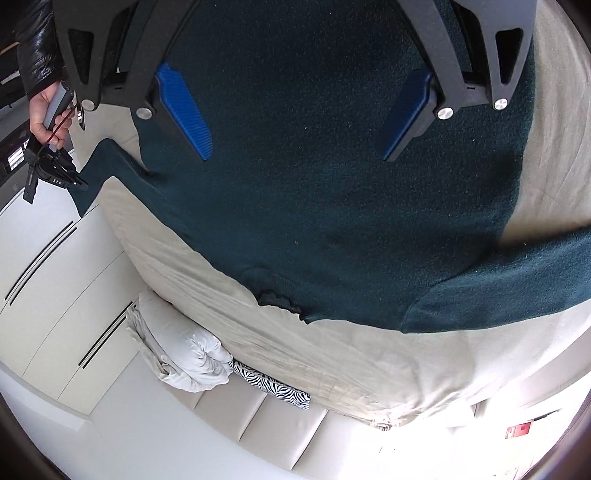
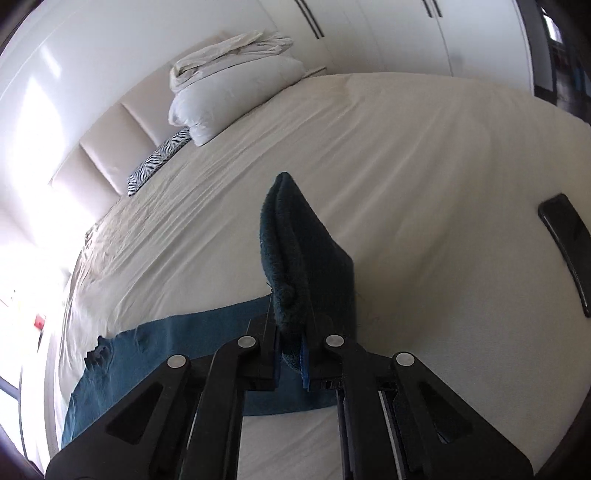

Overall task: Fold small clothes
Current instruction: 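Grasp the sweater sleeve cuff with the right tool and lift it, then lay the sleeve across the sweater body with the right tool while the left tool pinches the folded sleeve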

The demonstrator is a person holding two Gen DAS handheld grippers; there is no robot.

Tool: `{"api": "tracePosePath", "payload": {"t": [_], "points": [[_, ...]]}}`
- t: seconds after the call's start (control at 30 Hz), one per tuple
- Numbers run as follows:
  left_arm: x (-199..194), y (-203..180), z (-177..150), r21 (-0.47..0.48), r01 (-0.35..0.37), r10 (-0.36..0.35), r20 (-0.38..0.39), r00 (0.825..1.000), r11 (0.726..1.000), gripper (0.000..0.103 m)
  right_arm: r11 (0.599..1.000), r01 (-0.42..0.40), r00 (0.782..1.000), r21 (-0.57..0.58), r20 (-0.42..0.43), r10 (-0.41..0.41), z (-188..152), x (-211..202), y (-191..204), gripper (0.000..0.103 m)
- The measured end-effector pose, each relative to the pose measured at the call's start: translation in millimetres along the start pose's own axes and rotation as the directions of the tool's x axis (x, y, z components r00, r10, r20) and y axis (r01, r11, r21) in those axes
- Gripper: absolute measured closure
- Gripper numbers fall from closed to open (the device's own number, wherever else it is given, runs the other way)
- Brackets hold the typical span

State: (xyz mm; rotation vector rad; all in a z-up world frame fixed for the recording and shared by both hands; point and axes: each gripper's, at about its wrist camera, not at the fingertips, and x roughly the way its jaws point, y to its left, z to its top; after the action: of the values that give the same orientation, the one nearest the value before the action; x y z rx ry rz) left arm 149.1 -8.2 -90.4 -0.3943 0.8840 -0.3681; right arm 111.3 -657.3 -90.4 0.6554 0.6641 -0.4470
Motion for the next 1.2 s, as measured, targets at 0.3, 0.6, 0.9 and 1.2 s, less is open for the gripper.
{"api": "tracePosePath", "payload": {"t": [0.3, 0.6, 0.9, 1.2], "points": [[-3, 32, 15, -0.070, 0.053, -0.052, 0.011, 0.999, 0.996, 0.012, 0.908, -0.252, 0.959, -0.335, -0.210, 0.189, -96, 54, 242, 0.096], [26, 20, 36, -0.064, 0.089, -0.092, -0.039, 0.995, 0.994, 0.010, 0.874, -0.368, 0.886, -0.318, -0.407, 0.224, -214, 87, 294, 0.070], [112, -38, 49, -0.043, 0.118, -0.124, -0.173, 0.977, 0.992, 0.029, 0.879, -0.447, 0.865, -0.166, -0.333, 0.377, -247, -10, 189, 0.046], [170, -83, 50, 0.109, 0.011, 0.015, -0.243, 0.970, 0.994, 0.090, 0.904, -0.420, 0.889, -0.076, -0.233, 0.393, -210, -37, 115, 0.046]]}}
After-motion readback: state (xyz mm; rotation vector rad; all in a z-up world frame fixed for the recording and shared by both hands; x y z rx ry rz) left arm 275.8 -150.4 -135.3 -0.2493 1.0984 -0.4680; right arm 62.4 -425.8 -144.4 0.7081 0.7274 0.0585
